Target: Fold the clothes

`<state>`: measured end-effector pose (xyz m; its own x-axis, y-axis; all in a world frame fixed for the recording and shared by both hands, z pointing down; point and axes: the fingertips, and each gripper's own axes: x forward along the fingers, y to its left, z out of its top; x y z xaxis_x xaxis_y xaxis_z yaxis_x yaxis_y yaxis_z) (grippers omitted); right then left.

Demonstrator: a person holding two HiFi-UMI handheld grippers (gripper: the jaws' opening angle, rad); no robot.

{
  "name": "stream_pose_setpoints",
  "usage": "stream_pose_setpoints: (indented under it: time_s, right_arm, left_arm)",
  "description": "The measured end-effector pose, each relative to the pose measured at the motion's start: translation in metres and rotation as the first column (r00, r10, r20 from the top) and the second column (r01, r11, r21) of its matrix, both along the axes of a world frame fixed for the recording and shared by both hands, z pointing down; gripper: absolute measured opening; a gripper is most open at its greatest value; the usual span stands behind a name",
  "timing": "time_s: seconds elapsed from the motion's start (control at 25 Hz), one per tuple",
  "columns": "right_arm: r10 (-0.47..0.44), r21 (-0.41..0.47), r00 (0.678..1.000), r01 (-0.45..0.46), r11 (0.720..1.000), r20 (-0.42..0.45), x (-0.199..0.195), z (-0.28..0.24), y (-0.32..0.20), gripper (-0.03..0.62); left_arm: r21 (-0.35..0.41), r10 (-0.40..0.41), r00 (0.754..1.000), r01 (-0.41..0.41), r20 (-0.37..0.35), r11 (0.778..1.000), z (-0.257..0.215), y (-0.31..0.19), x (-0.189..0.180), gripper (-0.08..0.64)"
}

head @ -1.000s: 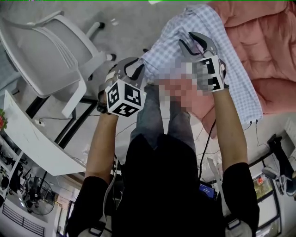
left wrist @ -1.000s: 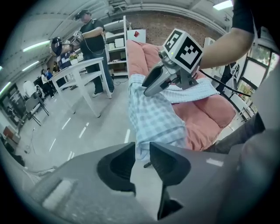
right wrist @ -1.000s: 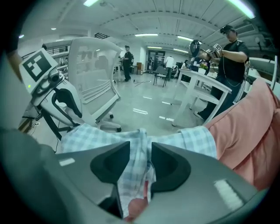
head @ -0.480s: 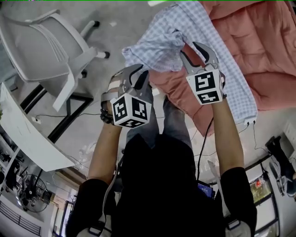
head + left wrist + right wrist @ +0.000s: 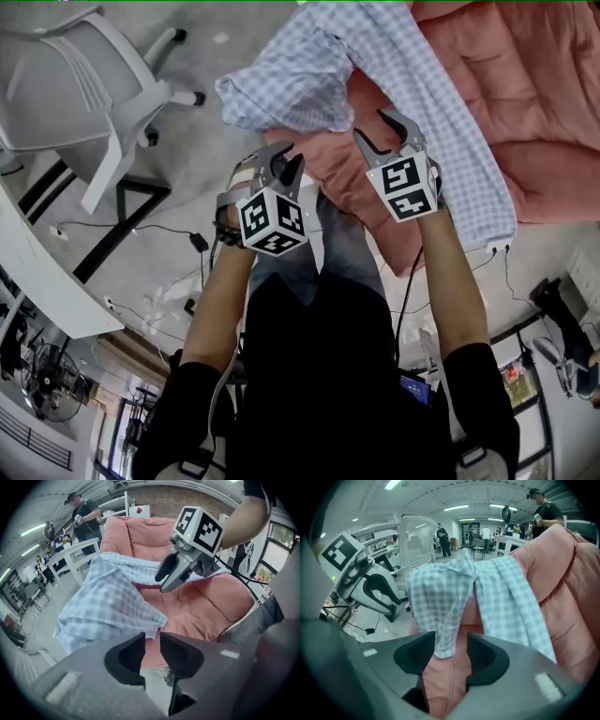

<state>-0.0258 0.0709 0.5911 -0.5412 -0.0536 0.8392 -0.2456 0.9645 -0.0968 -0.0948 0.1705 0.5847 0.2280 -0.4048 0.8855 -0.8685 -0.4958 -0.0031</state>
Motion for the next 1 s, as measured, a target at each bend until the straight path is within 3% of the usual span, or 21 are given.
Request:
stream_pose_setpoints:
  time_s: [0.2, 0.6, 1.0]
  right_arm:
    - [-0.009, -0.085, 0.999, 0.005, 0.996, -0.044, 0.000, 0.060, 0.026, 0.195]
    - [0.037, -0.184, 0.989, -0.064, 0.981, -0.145, 0.009, 0.137, 0.033, 0.192]
    - [0.037, -0.171, 0.995, -0.052, 0.984, -0.093, 0.013, 0.120, 0.023, 0.198]
  left_arm:
    - [-0.048, -0.066, 0.998, 0.066, -0.007, 0.997, 0.035, 0.017, -0.004, 0.106]
    - [-0.078, -0.114, 0.993, 0.112, -0.015, 0.991, 0.042, 0.038, -0.010, 0.104]
    - [-0.100, -0.133, 0.990, 0.128, -0.038, 0.987, 0.050, 0.047, 0.007, 0.104]
